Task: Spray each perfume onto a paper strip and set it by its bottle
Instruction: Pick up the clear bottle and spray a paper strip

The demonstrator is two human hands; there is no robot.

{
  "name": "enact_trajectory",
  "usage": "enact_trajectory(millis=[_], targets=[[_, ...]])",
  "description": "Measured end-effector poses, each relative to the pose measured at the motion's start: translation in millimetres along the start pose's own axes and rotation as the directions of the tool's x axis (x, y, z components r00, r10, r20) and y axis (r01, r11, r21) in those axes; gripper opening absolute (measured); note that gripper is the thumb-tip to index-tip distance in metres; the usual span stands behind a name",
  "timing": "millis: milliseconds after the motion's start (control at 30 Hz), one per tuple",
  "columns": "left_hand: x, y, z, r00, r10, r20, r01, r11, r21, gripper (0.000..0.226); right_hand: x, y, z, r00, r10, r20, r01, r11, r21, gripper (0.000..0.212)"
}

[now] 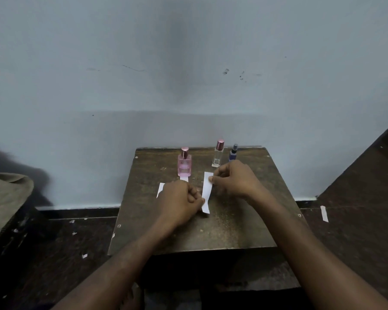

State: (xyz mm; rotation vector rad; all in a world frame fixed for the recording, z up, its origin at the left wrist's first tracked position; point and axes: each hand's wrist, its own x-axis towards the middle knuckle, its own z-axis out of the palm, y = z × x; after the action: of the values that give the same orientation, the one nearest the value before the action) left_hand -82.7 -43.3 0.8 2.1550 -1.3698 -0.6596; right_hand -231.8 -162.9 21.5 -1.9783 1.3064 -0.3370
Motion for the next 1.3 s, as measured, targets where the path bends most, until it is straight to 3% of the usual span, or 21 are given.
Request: enact_trajectory(millis=[100, 267, 367, 500, 633, 700, 900, 967, 1100, 1300], targets=[[-5, 0, 13, 1.000, -0.021, -0.012, 0.022, 0.998, 0.065, 0.020, 6, 5, 10, 1.000, 0.018, -0.020, -0.022, 0.982, -0.190, 0.006], [-13, 7, 16, 0.981, 0.185, -0.067, -0.144, 0.908, 0.393, 0.054, 12, 12, 22, 0.990, 0.031, -0.135, -0.057, 0.980, -0.193, 0.022], [-18, 8, 14, 0.973, 0.227, -0.049, -0.187, 0.889, 0.418, 0.053, 13, 12, 25, 0.987, 0.016, -0.162, -0.052, 0.975, -0.218, 0.028], [-19, 10, 13, 0.965, 0.260, -0.038, -0.218, 0.871, 0.440, 0.048, 6, 4, 16, 0.986, -0.015, -0.166, -0.027, 0.968, -0.250, 0.013], [-19, 15, 17, 0.959, 0.283, -0.023, -0.244, 0.861, 0.447, 0.046, 3, -4, -5, 0.888, -0.142, -0.437, 0.060, 0.979, -0.197, 0.019], [-19, 18, 20, 0.952, 0.306, -0.026, -0.260, 0.848, 0.462, 0.047, 7, -7, -11, 0.846, -0.163, -0.507, 0.091, 0.982, -0.165, 0.027], [-6, 18, 11, 0.951, 0.290, -0.110, -0.232, 0.900, 0.369, 0.044, 29, -3, -7, 0.887, -0.191, -0.420, 0.104, 0.970, -0.221, 0.062], [-4, 17, 5, 0.948, 0.285, -0.139, -0.220, 0.907, 0.359, 0.038, 36, -1, -2, 0.897, -0.181, -0.404, 0.093, 0.969, -0.227, 0.056], [-3, 18, -2, 0.945, 0.283, -0.163, -0.211, 0.911, 0.355, 0.030, 44, 1, 10, 0.914, -0.164, -0.371, 0.087, 0.973, -0.215, 0.025], [1, 11, -7, 0.950, 0.273, -0.150, -0.221, 0.930, 0.295, 0.023, 38, 2, 5, 0.927, -0.186, -0.325, 0.115, 0.967, -0.226, 0.018]])
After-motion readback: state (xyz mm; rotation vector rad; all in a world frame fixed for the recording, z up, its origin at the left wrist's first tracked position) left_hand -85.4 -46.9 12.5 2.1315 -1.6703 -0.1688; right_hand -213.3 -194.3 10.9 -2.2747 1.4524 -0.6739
